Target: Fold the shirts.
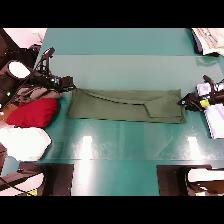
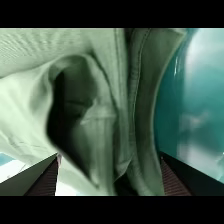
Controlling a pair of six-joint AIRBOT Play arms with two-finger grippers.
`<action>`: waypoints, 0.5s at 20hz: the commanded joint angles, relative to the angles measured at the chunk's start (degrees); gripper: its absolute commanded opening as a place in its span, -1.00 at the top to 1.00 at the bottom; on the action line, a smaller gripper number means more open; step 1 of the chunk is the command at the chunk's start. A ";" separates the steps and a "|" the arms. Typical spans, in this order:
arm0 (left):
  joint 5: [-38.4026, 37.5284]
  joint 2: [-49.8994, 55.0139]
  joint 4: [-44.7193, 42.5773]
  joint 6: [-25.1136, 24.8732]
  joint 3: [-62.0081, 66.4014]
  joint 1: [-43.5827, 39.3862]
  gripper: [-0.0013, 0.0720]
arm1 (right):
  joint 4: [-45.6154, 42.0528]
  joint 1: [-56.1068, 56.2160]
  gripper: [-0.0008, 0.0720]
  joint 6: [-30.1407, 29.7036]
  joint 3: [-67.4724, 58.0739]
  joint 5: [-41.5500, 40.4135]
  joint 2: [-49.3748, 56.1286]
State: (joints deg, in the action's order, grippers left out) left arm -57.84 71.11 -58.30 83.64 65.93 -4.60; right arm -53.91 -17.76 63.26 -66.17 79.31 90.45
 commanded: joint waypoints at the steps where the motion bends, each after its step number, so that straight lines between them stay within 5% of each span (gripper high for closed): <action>1: -0.44 0.02 0.46 -0.02 0.04 -0.02 0.68 | 0.48 0.57 -0.92 -1.03 -1.29 0.61 4.44; 3: -0.81 0.07 0.72 0.02 0.04 -0.15 0.68 | 1.70 1.33 -0.74 -1.03 -2.14 0.28 5.90; 4: -0.79 0.09 0.92 0.85 -0.11 -0.57 0.90 | 2.67 1.62 -0.45 -1.79 -1.81 -0.46 6.03; 7: -0.02 1.77 2.49 2.97 0.04 -5.14 0.90 | 4.87 2.32 0.81 -5.97 -0.74 -2.19 5.99; 10: 1.92 6.86 3.26 2.97 2.78 -11.69 0.90 | 4.85 2.03 0.92 -6.32 -0.79 0.20 4.37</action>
State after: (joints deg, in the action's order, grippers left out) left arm -57.54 74.61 -56.07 85.93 66.98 -11.55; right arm -50.17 -15.75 58.48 -67.02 77.95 95.77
